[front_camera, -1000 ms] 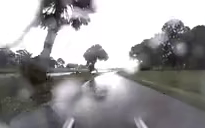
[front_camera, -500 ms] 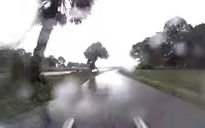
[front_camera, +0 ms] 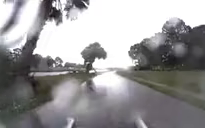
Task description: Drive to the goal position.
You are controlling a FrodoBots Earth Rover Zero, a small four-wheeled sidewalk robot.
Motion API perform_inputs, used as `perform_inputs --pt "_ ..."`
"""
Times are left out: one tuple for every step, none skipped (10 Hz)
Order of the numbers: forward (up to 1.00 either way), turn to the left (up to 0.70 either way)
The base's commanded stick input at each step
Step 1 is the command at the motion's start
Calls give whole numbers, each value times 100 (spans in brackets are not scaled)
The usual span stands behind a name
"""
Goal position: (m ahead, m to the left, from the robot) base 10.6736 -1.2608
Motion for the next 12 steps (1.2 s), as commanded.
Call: perform_inputs --pt "100 -36" --pt "100 -14" --pt "100 0" --pt "100 0" --pt "100 0" --pt "100 0" --pt "100 0" --pt "100 -2" --pt "100 -10" --pt "100 -20" --pt "100 -34" --pt "100 -18"
